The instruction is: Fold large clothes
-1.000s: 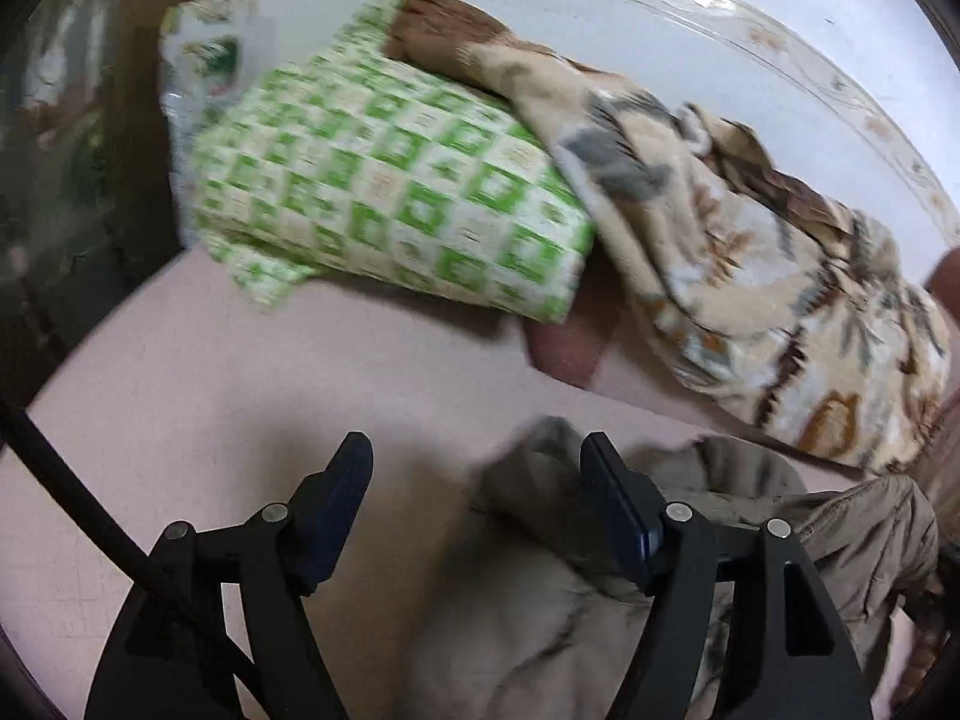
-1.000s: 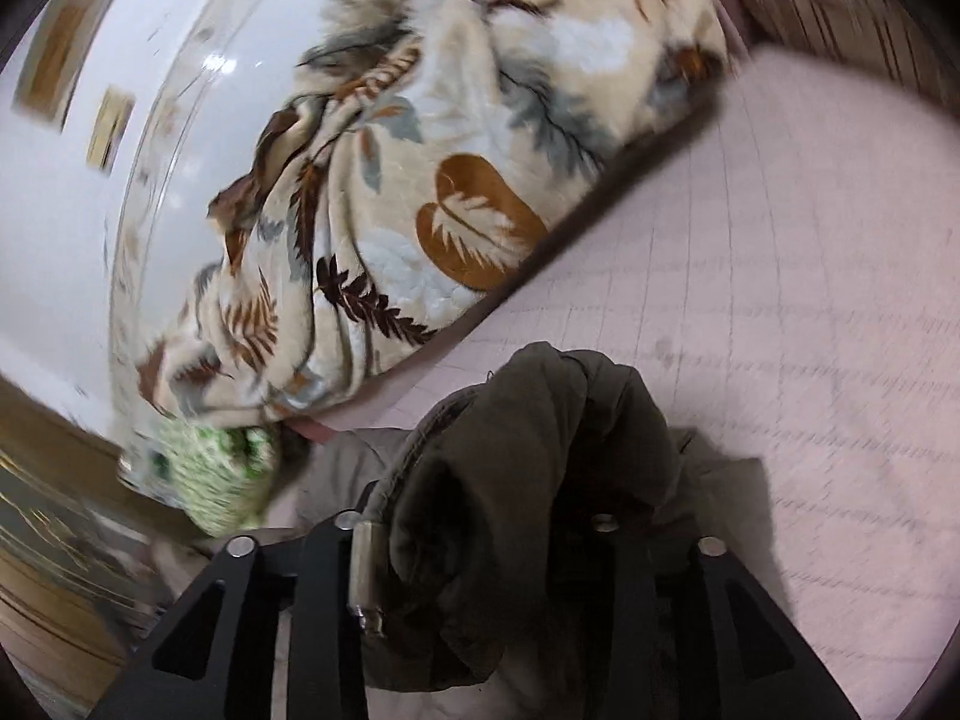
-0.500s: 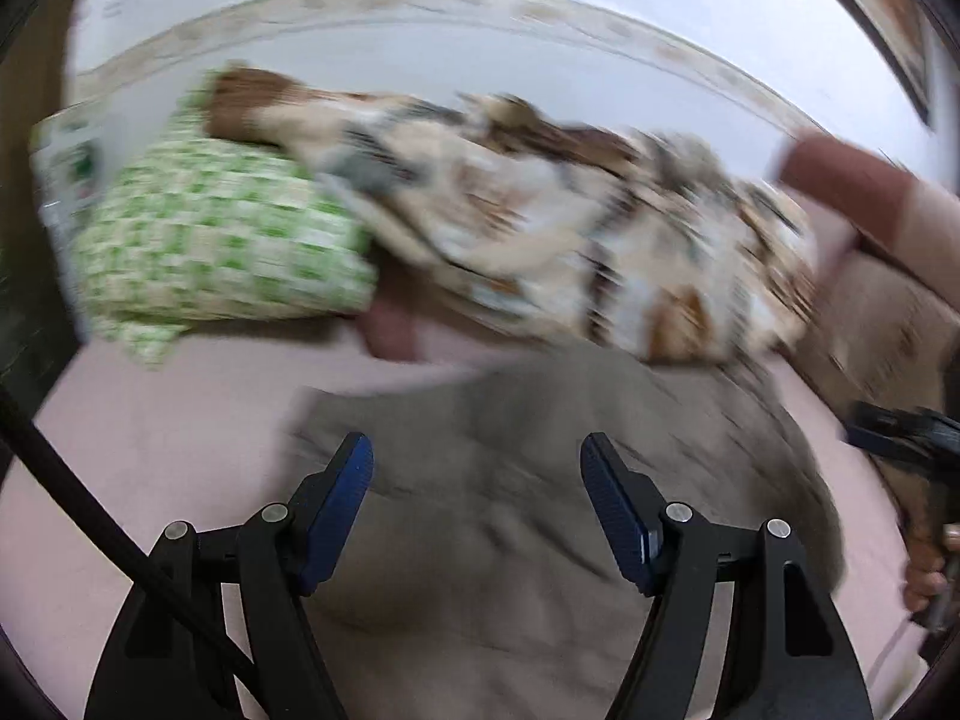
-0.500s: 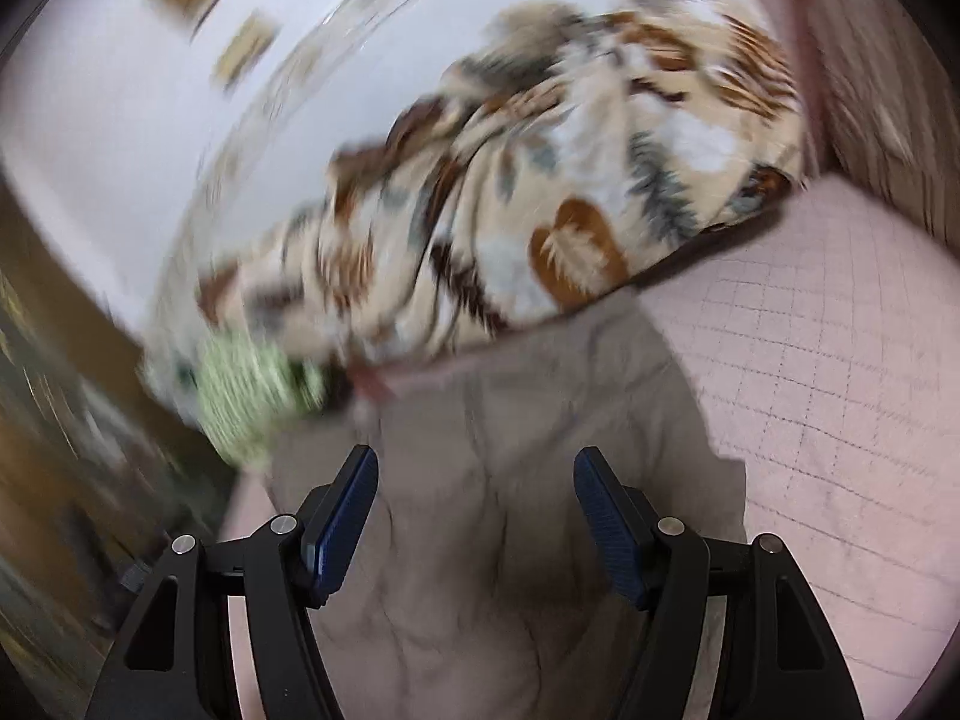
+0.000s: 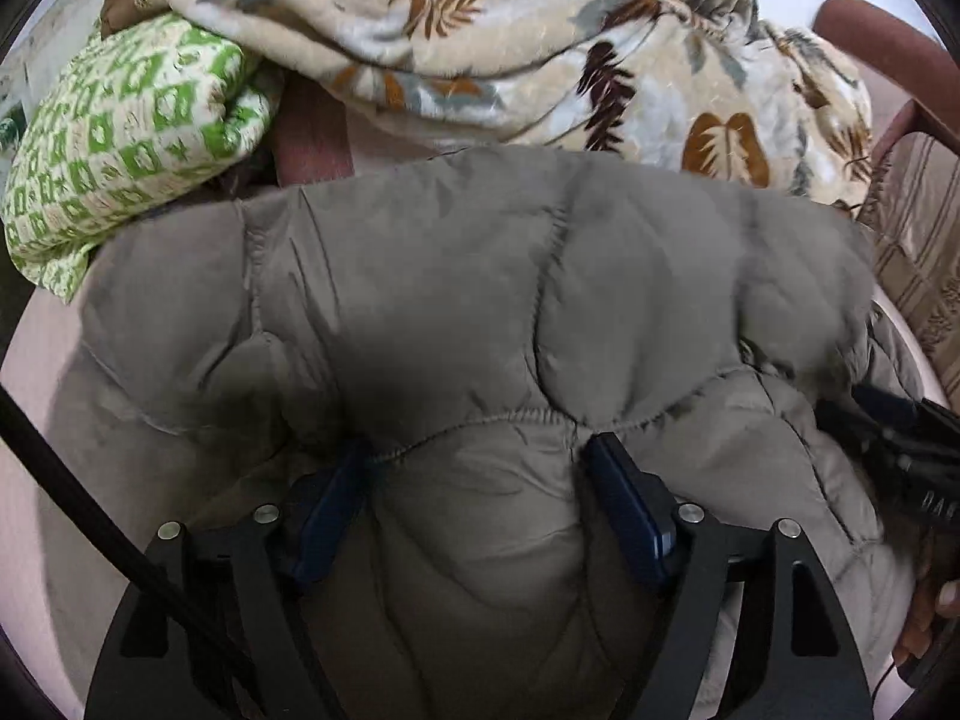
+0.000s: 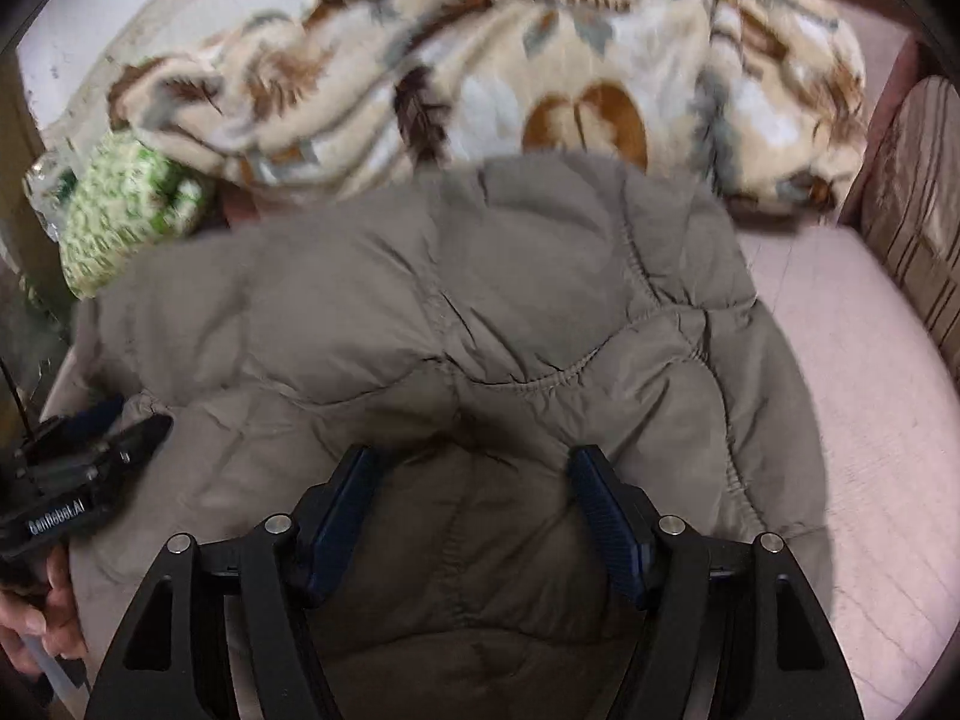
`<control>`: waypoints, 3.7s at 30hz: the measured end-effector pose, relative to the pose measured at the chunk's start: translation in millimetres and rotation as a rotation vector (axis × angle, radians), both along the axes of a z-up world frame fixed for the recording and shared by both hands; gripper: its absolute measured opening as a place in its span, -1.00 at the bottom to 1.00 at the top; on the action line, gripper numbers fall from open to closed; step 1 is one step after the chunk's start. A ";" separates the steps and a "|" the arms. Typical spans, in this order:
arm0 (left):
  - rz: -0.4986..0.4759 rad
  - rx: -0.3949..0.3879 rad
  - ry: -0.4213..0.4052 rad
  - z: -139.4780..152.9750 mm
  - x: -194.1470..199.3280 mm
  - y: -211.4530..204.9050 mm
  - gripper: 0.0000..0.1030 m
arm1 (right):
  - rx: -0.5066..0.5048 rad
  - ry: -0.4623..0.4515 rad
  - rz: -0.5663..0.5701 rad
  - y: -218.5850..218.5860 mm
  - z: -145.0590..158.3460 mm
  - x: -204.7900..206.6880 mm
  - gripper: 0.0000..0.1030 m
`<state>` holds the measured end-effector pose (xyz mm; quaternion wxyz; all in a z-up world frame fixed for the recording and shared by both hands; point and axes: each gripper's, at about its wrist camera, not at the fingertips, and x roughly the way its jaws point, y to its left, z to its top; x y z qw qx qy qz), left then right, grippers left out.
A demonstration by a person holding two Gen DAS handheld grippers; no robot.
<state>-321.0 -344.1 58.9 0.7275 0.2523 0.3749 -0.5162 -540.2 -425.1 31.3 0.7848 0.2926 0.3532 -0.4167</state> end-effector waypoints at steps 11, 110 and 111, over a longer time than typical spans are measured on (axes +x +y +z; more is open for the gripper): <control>0.049 -0.049 0.051 21.3 -2.7 37.5 0.55 | 0.030 -0.048 -0.040 3.1 4.7 -18.2 0.50; 0.159 -0.278 -0.259 16.5 -4.5 153.4 0.59 | -0.218 -0.092 -0.011 121.1 26.4 -22.7 0.77; 0.143 -0.268 -0.271 14.1 -7.3 150.5 0.59 | -0.218 -0.083 -0.002 122.0 25.0 -19.9 0.77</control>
